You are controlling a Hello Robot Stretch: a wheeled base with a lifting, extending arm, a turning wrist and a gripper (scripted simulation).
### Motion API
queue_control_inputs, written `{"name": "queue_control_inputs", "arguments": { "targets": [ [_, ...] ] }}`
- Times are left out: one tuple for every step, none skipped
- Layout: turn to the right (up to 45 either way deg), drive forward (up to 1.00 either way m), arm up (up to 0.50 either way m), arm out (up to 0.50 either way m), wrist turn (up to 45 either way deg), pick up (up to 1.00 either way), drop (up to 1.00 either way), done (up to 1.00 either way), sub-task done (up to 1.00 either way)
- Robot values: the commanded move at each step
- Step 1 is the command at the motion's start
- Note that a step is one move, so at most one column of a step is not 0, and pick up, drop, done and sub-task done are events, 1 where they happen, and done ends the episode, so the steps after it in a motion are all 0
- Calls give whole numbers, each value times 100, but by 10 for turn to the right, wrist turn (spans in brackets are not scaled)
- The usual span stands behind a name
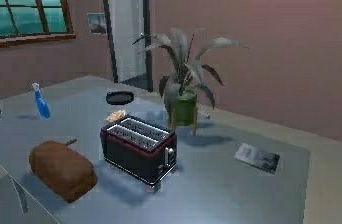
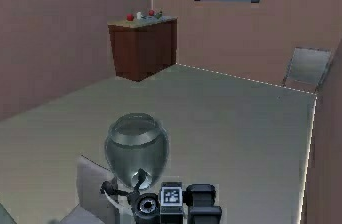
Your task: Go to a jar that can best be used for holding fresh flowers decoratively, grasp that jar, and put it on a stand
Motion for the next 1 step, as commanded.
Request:
{"name": "queue_control_inputs", "arguments": {
  "targets": [
    [450,0,0,0,0,0,0,0,0]
  ]
}}
